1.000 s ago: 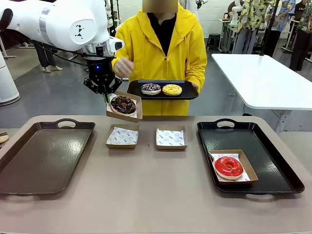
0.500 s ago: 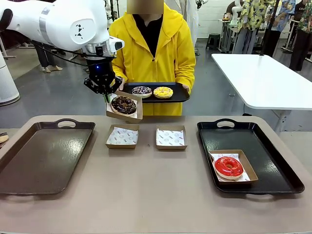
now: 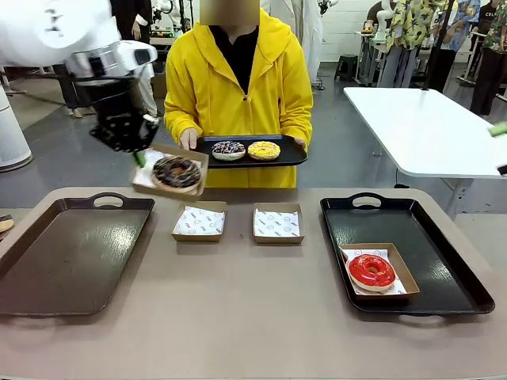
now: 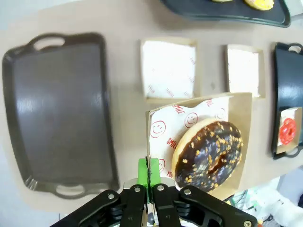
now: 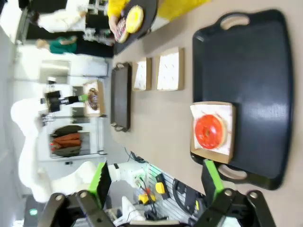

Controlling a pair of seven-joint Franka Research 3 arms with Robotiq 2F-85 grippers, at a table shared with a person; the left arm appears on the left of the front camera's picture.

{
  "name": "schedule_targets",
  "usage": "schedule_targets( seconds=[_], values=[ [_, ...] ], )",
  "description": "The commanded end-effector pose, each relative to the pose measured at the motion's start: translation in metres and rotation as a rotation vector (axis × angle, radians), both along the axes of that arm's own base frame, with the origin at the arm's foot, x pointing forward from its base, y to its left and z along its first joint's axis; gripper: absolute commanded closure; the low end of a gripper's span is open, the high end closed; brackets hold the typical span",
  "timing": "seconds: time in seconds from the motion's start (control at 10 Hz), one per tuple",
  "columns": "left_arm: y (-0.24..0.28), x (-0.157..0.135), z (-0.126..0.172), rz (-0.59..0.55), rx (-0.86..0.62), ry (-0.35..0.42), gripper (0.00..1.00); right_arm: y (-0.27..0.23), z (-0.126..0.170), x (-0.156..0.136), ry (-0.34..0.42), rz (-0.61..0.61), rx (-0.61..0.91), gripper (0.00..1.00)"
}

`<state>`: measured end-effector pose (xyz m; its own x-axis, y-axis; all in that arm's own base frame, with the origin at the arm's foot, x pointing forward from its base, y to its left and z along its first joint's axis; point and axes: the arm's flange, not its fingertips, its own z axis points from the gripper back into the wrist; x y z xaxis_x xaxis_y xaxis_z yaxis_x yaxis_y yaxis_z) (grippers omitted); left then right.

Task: Individually package the donuts and arrange them on the tray.
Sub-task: Place the picked Paper togo box on the Handle tray while simultaneously picking up another Paper togo box from the table with the other hand.

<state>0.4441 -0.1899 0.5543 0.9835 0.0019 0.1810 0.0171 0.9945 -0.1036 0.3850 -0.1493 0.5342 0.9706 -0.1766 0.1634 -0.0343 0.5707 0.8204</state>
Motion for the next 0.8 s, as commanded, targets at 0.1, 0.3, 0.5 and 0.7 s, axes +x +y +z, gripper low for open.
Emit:
schedule_targets(
  seconds=[0.1,0.3,0.5,0.7],
  values=[
    [0.04,-0.047,-0.029,-0.022,0.014,0.037,0.99,0.076,0.011,0.033,0.046,0.025,-0.184,0.0],
    [0.062,-0.072,-0.046,0.0,0.057,0.066,0.99,0.135,0.003,0.049,0.056,0.039,-0.304,0.0],
    [0.088,-0.088,-0.061,0.039,0.048,0.073,0.99,0.176,-0.013,0.056,0.059,0.049,-0.383,0.0],
    [0.105,-0.101,-0.071,0.049,0.084,0.069,0.99,0.202,-0.026,0.053,0.049,0.068,-0.416,0.0]
  ],
)
